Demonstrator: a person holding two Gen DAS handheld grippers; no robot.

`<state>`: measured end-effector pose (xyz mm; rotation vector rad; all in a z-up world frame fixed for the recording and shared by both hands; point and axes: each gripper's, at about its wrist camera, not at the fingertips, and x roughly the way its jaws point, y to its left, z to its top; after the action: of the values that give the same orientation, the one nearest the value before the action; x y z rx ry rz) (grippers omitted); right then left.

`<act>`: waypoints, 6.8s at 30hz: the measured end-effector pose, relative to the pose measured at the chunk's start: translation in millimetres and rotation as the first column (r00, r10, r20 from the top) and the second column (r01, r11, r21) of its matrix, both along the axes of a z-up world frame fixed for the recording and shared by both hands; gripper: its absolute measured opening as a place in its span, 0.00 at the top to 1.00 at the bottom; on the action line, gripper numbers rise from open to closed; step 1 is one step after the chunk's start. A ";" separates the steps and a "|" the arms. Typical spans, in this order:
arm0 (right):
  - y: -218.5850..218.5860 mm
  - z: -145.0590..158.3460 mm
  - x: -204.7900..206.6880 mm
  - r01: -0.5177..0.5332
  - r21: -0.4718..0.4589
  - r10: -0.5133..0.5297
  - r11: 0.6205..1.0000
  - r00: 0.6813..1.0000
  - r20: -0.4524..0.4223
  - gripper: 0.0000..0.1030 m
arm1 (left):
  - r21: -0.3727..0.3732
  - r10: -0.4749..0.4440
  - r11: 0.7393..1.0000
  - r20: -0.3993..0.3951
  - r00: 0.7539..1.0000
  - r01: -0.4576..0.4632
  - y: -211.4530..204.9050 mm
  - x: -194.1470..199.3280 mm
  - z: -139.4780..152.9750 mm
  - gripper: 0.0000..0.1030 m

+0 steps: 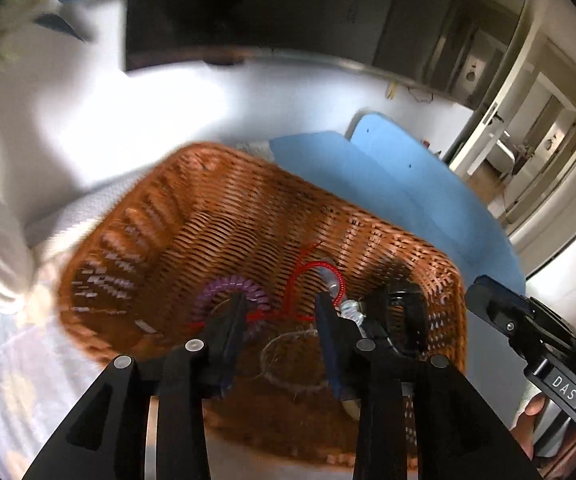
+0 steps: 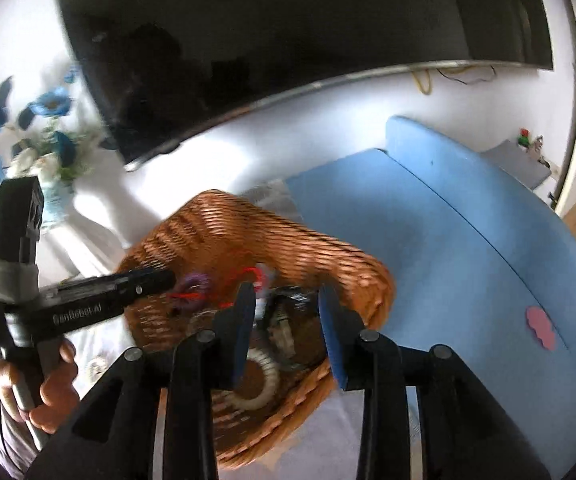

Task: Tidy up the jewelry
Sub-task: 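Grasp the clear bead bracelet with the left tool while the right tool grasps a small gold charm, then carry the bead bracelet into the basket with the left tool while the right tool drops the gold charm, then grasp the gold square pendant from the silver charm pile with the right tool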

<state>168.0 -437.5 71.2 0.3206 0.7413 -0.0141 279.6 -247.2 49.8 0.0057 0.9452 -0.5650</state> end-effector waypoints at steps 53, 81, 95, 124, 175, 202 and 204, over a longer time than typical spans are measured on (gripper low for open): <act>295.6 -61.2 18.0 -0.648 -0.184 0.613 0.739 0.760 -0.214 0.63 | 0.071 0.363 0.929 -0.003 0.932 -0.362 252.2 -83.3 -77.9 0.91; 279.5 -49.4 -14.1 -0.740 0.006 0.727 0.673 0.660 -0.192 0.88 | 0.131 0.370 0.919 0.036 0.928 -0.372 251.4 -86.3 -77.2 0.91; 208.2 -26.3 -48.5 -0.613 0.016 0.605 0.790 0.774 -0.189 0.88 | -0.156 0.247 0.958 0.012 0.969 -0.242 253.4 -108.1 -51.0 0.91; 59.9 -37.1 134.5 -0.212 0.057 0.219 0.976 0.934 -0.283 0.88 | 0.104 0.092 0.989 0.103 0.990 -0.103 41.1 26.5 -1.7 0.91; 287.5 -89.2 -3.9 -0.618 -0.215 0.550 0.756 0.778 -0.303 0.70 | -0.137 0.275 0.952 -0.018 0.961 -0.274 245.8 -95.9 -52.8 0.71; 199.8 -76.6 -48.6 -0.539 -0.037 0.501 0.841 0.804 -0.319 0.84 | -0.011 0.130 0.991 -0.074 0.989 -0.131 194.8 -90.8 -74.7 0.71; 198.3 -78.2 -46.5 -0.538 -0.021 0.508 0.842 0.806 -0.305 0.84 | 0.008 0.124 0.992 -0.071 0.990 -0.124 188.0 -88.8 -74.1 0.71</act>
<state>121.5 -239.2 -7.0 -0.0029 1.0998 0.4351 190.8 -59.1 -24.2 -0.0699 1.0084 -0.4513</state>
